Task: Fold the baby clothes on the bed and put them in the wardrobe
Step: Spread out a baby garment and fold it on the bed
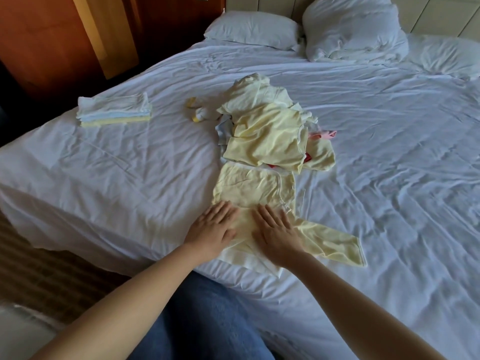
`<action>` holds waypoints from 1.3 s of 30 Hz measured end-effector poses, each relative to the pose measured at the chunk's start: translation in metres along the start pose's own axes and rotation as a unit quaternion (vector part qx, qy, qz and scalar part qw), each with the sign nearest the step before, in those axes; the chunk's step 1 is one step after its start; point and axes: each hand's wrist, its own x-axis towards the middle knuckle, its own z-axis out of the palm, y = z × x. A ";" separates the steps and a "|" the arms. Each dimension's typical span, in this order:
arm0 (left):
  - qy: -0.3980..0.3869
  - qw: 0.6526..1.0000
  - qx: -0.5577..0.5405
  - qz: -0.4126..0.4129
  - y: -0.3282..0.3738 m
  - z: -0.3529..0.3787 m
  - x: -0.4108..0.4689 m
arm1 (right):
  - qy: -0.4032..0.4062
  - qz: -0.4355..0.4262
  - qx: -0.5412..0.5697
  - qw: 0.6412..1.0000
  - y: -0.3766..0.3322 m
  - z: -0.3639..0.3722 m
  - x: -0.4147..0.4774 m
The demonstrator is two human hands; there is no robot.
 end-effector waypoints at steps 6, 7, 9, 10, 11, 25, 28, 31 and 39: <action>-0.030 0.998 0.001 -0.053 -0.004 0.013 -0.001 | 0.033 0.004 -0.021 0.999 0.002 0.016 -0.002; -0.035 0.998 0.000 -0.060 -0.004 0.013 0.001 | 0.035 0.004 -0.017 0.999 0.001 0.015 -0.002; -0.051 0.996 -0.005 -0.067 -0.005 0.012 0.004 | 0.030 0.006 -0.009 1.000 0.001 0.014 -0.001; -0.063 0.996 -0.008 -0.068 -0.004 0.010 0.006 | 0.025 0.006 -0.006 1.000 0.002 0.013 0.000; -0.078 0.994 -0.010 -0.071 -0.004 0.007 0.007 | 0.022 0.005 -0.001 1.000 0.002 0.012 -0.001; -0.060 0.996 -0.031 0.061 0.108 -0.014 0.031 | 0.107 0.191 0.107 0.970 0.065 -0.006 -0.073; -0.079 0.992 -0.019 0.100 0.135 -0.012 0.042 | 0.118 0.216 0.090 0.965 0.083 -0.014 -0.084; -0.095 0.990 0.011 0.108 0.150 -0.005 0.050 | 0.090 0.234 0.071 0.965 0.094 -0.021 -0.091; -0.106 0.988 0.003 0.116 0.155 0.011 0.050 | 0.070 0.337 0.142 0.928 0.119 -0.054 -0.098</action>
